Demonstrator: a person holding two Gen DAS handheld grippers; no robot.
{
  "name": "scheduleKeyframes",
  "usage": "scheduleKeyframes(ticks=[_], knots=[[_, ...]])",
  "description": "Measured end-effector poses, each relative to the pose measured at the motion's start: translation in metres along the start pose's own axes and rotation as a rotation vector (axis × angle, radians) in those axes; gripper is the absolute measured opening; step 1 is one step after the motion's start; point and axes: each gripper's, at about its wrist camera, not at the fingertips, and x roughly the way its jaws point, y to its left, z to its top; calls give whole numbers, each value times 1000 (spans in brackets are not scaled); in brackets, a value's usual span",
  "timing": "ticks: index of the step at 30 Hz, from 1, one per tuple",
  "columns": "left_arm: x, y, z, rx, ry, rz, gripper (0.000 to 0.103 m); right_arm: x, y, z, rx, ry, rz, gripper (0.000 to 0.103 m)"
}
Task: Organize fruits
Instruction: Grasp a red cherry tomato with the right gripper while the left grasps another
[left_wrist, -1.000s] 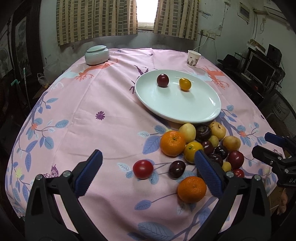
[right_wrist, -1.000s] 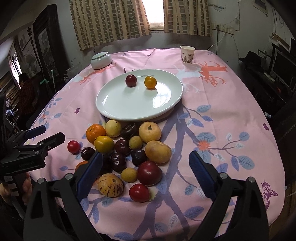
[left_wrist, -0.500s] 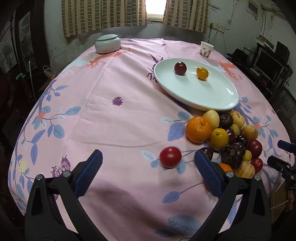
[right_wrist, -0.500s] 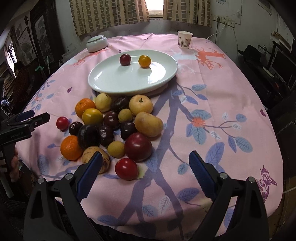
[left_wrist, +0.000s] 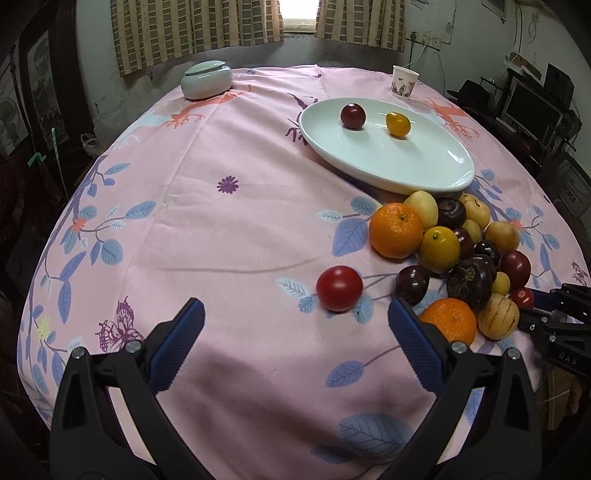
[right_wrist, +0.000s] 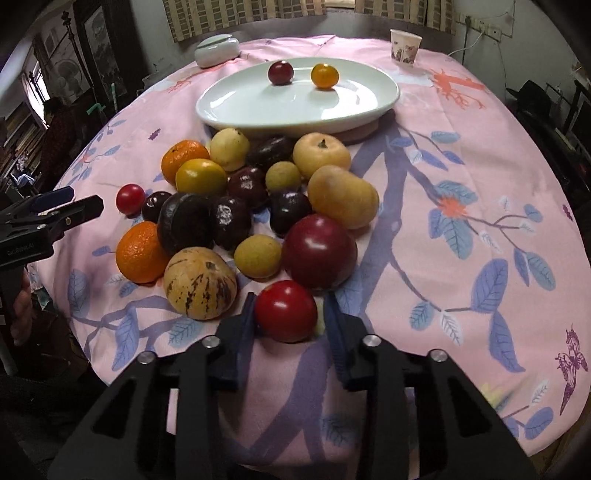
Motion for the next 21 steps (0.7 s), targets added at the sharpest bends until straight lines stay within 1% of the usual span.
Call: scheduleKeyframes(ticks=[4, 7, 9, 10, 12, 13, 14, 15, 16, 18, 19, 21], knots=[[6, 3, -2, -3, 13, -3, 101, -9, -1, -1, 7, -19, 4, 30], [12, -1, -2, 12, 15, -13, 101, -17, -9, -2, 33, -45, -23, 30], [20, -5, 0, 20, 16, -13, 100, -18, -13, -2, 49, -44, -24, 30], [24, -7, 0, 22, 18, -15, 98, -18, -14, -2, 54, -40, -21, 30], [38, -9, 2, 15, 40, -51, 78, -17, -15, -2, 59, -33, -6, 30], [46, -9, 3, 7, 60, -67, 63, -17, -14, -3, 60, -32, 5, 30], [46, -13, 4, 19, 20, -50, 49, -17, -13, -3, 60, -33, 11, 30], [47, -17, 5, 32, 17, -50, 48, -18, -13, -3, 58, -34, 15, 30], [45, -19, 6, 37, 18, -78, 31, -19, -13, -3, 58, -36, 14, 30], [41, -21, 7, 8, 28, -160, 31, -21, -13, -3, 62, -41, 14, 30], [38, -22, 7, 8, 24, -173, 31, -22, -14, -3, 65, -44, 14, 30], [32, -25, 7, 24, 9, -163, 31, -24, -17, -3, 75, -51, 12, 30]])
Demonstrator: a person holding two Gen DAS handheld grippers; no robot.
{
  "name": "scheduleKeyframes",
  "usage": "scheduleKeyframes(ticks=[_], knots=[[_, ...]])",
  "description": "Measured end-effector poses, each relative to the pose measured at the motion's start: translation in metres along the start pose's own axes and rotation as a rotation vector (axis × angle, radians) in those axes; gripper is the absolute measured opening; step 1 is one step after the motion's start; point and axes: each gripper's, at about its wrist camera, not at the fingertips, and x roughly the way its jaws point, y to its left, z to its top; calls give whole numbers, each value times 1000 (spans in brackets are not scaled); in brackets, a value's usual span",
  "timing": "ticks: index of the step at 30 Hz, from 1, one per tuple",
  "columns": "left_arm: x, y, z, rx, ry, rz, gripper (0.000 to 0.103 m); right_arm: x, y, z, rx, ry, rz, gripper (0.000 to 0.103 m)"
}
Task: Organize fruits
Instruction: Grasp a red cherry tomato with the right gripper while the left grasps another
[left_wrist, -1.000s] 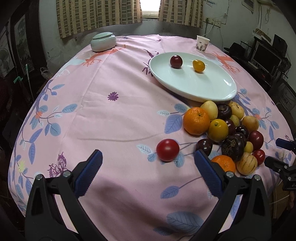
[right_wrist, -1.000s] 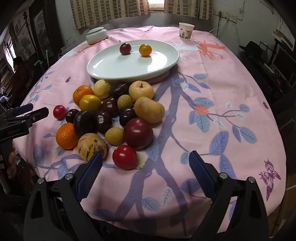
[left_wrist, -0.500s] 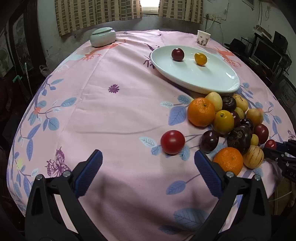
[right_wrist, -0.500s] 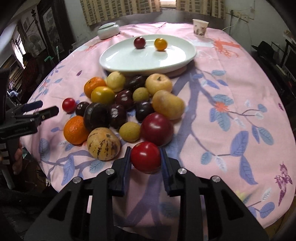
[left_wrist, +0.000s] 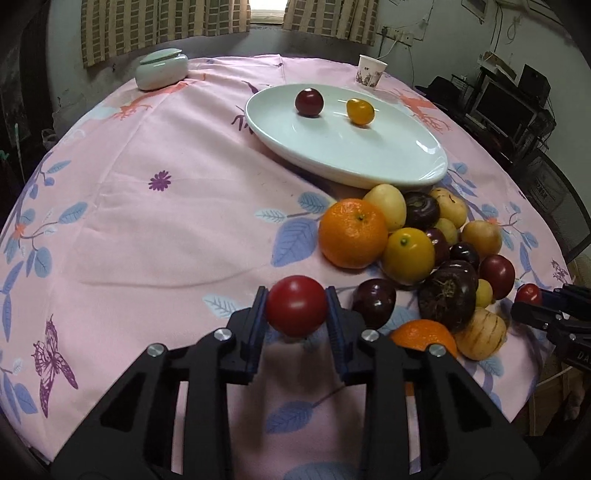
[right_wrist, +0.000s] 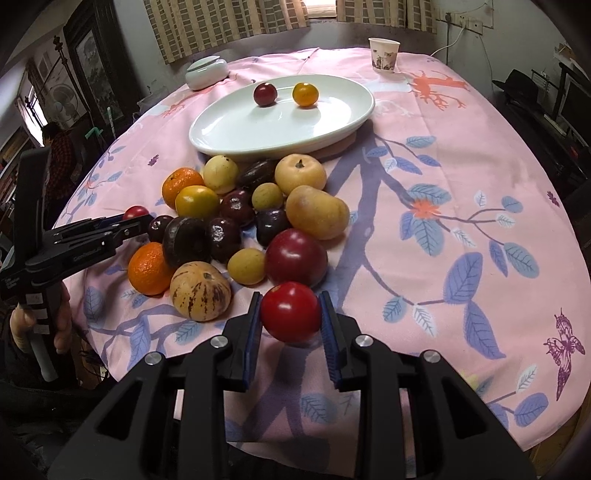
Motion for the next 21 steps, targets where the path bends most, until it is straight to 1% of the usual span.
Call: scheduleKeyframes(ticks=[2, 5, 8, 11, 14, 16, 18, 21], knots=[[-6, -2, 1, 1, -5, -12, 31, 1, -3, 0, 11, -1, 2, 30], [-12, -5, 4, 12, -13, -5, 31, 4, -6, 2, 21, 5, 8, 30], [-17, -9, 17, 38, -24, -6, 31, 2, -6, 14, 11, -7, 17, 30], [-22, -16, 44, 70, -54, -14, 31, -8, 3, 43, -53, -75, 1, 30], [-17, -20, 82, 80, -78, -13, 31, -1, 10, 80, -89, -103, 26, 30], [-6, -21, 110, 79, -81, 7, 31, 14, 14, 109, -108, -101, 35, 30], [11, -21, 139, 64, -62, 2, 31, 31, 15, 137, -116, -98, 27, 30], [42, -20, 175, 60, -47, 36, 31, 63, 16, 177, -134, -91, 15, 30]])
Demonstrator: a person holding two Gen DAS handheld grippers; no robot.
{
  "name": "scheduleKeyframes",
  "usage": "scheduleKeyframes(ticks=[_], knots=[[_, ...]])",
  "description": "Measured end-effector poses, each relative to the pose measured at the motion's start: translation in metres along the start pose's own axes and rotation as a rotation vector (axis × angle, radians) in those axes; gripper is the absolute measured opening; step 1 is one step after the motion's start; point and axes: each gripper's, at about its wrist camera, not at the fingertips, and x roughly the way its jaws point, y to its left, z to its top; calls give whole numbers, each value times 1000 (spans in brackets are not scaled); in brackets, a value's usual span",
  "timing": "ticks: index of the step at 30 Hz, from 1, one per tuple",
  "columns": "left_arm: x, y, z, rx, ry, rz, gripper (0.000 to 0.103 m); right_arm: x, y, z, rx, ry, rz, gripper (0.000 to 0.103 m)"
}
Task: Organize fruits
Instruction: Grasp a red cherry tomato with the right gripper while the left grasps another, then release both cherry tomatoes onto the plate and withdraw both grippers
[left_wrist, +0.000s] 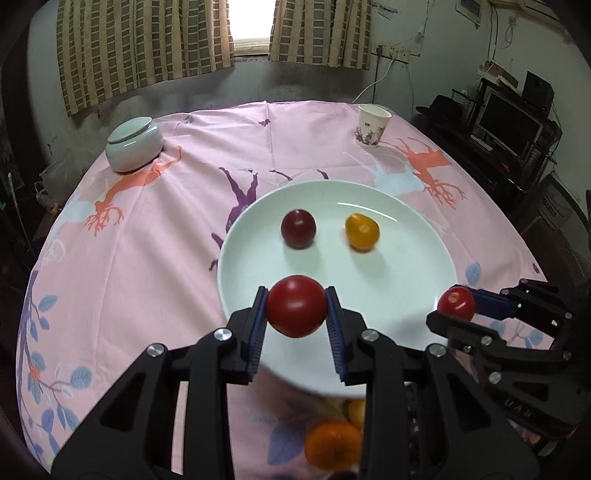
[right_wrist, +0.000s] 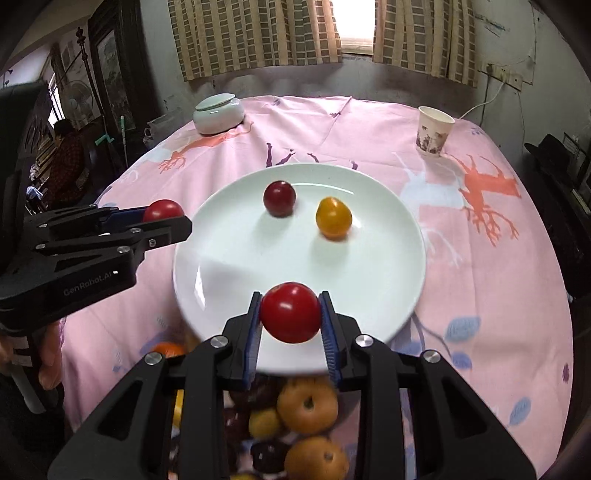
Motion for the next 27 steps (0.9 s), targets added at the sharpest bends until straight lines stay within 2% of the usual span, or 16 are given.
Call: scheduleKeyframes(ticks=[3, 6, 12, 17, 18, 19, 20, 21, 22, 24, 27], knots=[[33, 8, 20, -35, 49, 9, 31, 34, -7, 25, 9, 25, -5, 30], [49, 11, 24, -44, 70, -1, 31, 53, -14, 35, 26, 50, 12, 30], [63, 8, 29, -34, 74, 3, 31, 69, -11, 40, 12, 77, 5, 30], [84, 13, 30, -65, 105, -15, 32, 82, -15, 38, 24, 103, -2, 31], [88, 14, 29, -75, 113, -21, 33, 84, -16, 39, 28, 109, -4, 34], [91, 15, 28, -82, 117, -22, 37, 87, -18, 40, 34, 115, -6, 51], [92, 16, 28, -78, 118, -18, 45, 87, -19, 40, 43, 111, -11, 64], [90, 16, 27, -72, 106, -14, 64, 85, -20, 40, 50, 95, -16, 72], [86, 17, 27, -75, 82, -6, 70, 81, -21, 39, 50, 79, -21, 72], [75, 20, 29, -81, 50, -10, 70, 72, -23, 40, 47, 58, -24, 73], [58, 22, 27, -71, -2, -6, 70, 56, -33, 41, 92, -3, -39, 82]])
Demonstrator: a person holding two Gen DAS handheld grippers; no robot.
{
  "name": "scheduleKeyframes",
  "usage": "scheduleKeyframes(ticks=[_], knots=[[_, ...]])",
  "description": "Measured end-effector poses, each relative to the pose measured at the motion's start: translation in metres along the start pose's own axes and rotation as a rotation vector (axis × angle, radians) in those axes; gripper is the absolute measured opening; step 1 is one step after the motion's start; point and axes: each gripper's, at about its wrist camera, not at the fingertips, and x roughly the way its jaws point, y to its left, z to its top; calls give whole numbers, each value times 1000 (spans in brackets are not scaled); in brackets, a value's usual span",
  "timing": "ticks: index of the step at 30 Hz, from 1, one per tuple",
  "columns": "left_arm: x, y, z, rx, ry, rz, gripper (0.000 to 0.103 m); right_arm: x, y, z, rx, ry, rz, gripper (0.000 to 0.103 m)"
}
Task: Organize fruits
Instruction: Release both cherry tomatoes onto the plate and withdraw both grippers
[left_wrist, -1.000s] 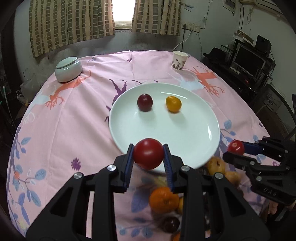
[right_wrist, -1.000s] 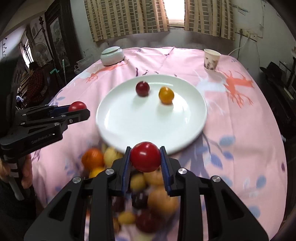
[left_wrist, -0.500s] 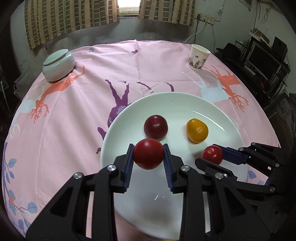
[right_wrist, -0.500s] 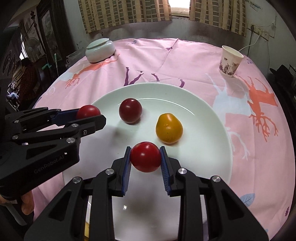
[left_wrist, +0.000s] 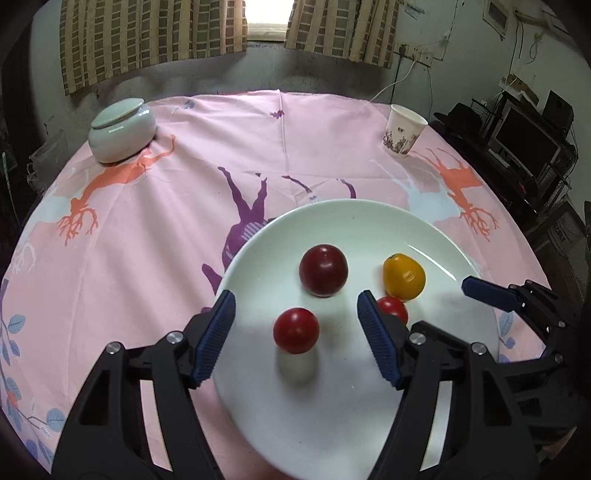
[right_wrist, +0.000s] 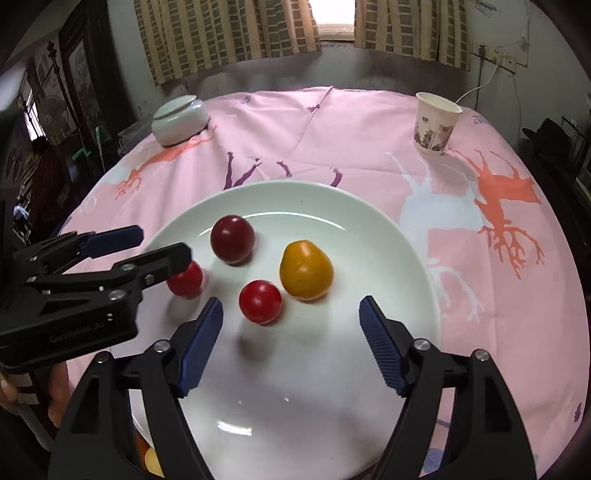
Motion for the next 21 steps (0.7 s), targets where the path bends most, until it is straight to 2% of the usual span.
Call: scheduleKeyframes(ticks=[3, 7, 10, 13, 15, 17, 19, 21], knots=[[-14, 5, -4, -1, -33, -3, 70, -8, -10, 3, 36, -49, -43, 86], [-31, 14, -8, -31, -69, -17, 75, -17, -18, 4, 69, -73, -40, 86], [-38, 12, -11, -27, -94, 12, 76, -27, -21, 2, 74, -101, -50, 89], [-37, 8, -14, -15, -92, 36, 77, -38, -22, 2, 82, -119, -68, 89], [-37, 7, -15, -23, -89, 43, 77, -47, -22, 4, 94, -130, -46, 90], [-40, 7, -14, -31, -88, 50, 77, -57, -21, 6, 61, -179, -40, 92], [-49, 8, -14, -67, -94, 14, 77, -59, -29, 9, 82, -209, -128, 95], [-62, 7, -16, -79, -130, -20, 78, -56, -44, 8, 125, -193, -101, 95]])
